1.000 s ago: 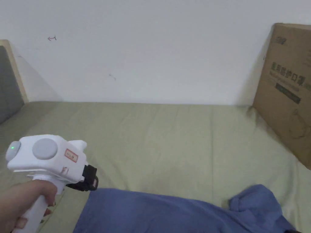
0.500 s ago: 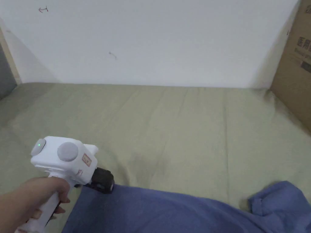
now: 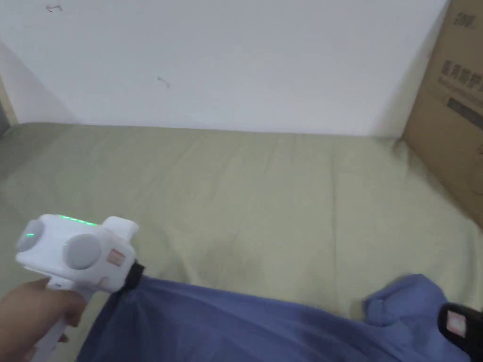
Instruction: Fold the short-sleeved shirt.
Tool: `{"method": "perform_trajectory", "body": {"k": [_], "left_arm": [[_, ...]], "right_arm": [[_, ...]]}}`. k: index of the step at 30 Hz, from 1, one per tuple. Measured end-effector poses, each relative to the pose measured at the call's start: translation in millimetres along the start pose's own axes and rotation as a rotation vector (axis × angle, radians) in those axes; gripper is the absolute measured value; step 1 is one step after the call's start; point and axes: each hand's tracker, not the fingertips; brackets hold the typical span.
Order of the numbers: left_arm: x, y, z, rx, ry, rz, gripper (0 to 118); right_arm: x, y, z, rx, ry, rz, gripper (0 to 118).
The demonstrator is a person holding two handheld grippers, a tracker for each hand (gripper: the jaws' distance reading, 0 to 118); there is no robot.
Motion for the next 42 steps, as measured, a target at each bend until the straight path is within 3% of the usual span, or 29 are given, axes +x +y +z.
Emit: {"method": "perform_trajectory", "body": {"k": [2,3,5,7,10,11,12,13,14,15,17,20,22,24,26,27,28,34,36,39,42], "left_arm": [[3,-1,13,0.036,-0.011,0.009,1],[3,-2,17,0.038,-0.014,0.009,1],[5,-4,25,0.039,-0.007,0.002,1],[4,-7,28,0.039,0.001,-0.002,1],[0,-9,31,0.037,-0.010,0.036,1],[-2,-10,30,0.033,-0.011,0.046,1],[-3,-11,28,0.028,-0.007,0.046,1],[-3,-12,27,0.026,-0.004,0.043,1],[-3,-14,25,0.018,0.001,0.033,1],[-3,-16,23,-0.002,0.005,0.017,1],[-4,-20,19,-0.016,0.011,0.006,1],[-5,-25,12,-0.043,0.014,0.004,1],[-5,-30,9,-0.054,0.012,0.009,1],[-4,-33,4,-0.071,0.012,0.019,1],[-4,-36,2,-0.090,0.013,0.024,1],[-3,-37,2,-0.095,0.017,0.021,1],[-3,-37,2,-0.099,0.019,0.020,1],[-3,-34,28,-0.091,0.022,0.038,1],[0,-30,49,-0.066,0.016,0.043,1],[5,-20,94,-0.003,0.038,0.024,1],[8,-9,149,0.085,0.025,0.040,1]], "right_arm": [[30,30,-34,-0.148,-0.153,0.047,0],[51,44,-58,-0.265,-0.187,0.018,0],[97,53,-100,-0.442,-0.178,-0.096,0],[126,50,-133,-0.559,-0.244,-0.128,0],[160,38,-167,-0.729,-0.234,-0.223,0],[166,33,-174,-0.758,-0.254,-0.254,11],[172,25,-176,-0.741,-0.284,-0.262,37],[176,20,-181,-0.746,-0.304,-0.259,91],[180,15,-185,-0.765,-0.321,-0.245,113],[182,12,-186,-0.761,-0.331,-0.235,117],[185,6,-183,-0.764,-0.359,-0.230,106],[189,-5,-177,-0.824,-0.374,-0.247,101],[186,-9,-173,-0.843,-0.365,-0.235,85],[180,-11,-171,-0.860,-0.399,-0.133,70],[177,-12,-172,-0.855,-0.410,-0.092,50],[175,-12,-171,-0.846,-0.412,-0.098,33],[172,-11,-169,-0.835,-0.417,-0.092,1],[161,11,-139,-0.765,-0.380,-0.049,0],[160,26,-114,-0.697,-0.362,-0.093,0],[148,54,-69,-0.604,-0.248,-0.192,0],[122,88,-21,-0.498,-0.235,-0.117,0]]}}
